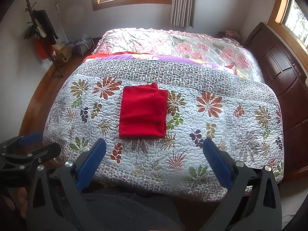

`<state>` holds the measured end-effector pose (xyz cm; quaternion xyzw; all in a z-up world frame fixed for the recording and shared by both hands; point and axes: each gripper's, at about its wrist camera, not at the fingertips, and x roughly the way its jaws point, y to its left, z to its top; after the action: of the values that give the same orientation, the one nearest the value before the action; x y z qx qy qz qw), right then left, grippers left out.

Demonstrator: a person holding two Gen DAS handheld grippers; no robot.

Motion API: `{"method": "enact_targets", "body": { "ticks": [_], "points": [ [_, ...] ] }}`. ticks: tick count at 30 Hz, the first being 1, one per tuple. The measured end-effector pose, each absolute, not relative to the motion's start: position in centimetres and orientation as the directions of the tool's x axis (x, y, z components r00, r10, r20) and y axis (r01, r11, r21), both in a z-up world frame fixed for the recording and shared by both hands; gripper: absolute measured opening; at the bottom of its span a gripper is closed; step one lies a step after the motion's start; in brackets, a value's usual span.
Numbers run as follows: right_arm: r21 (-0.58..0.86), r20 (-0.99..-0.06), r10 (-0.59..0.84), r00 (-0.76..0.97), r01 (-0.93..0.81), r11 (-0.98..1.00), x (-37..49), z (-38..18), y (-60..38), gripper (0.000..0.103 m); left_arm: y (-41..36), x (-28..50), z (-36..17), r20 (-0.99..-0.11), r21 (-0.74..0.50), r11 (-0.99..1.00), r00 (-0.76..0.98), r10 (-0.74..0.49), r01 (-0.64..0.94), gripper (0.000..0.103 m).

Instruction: Fold small clothes

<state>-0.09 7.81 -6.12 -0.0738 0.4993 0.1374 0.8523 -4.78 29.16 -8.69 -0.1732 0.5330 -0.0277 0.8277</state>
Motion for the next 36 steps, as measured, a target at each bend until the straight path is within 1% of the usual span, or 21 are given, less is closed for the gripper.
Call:
{"method": "enact_targets", "body": {
  "ticks": [10, 36],
  "points": [
    [0.003, -0.853, 0.170, 0.493, -0.321, 0.947, 0.1, -5.0, 8.4, 0.100, 29.6, -4.5, -8.0, -0.868, -0.303, 0.943, 0.448, -0.215, -0.135, 0.099],
    [-0.001, -0.835, 0.171, 0.522, -0.313, 0.950, -0.2, -4.6, 8.4, 0.100, 29.2, -4.3, -7.7, -0.870, -0.292, 0.950, 0.444, -0.213, -0.116, 0.099]
  ]
}}
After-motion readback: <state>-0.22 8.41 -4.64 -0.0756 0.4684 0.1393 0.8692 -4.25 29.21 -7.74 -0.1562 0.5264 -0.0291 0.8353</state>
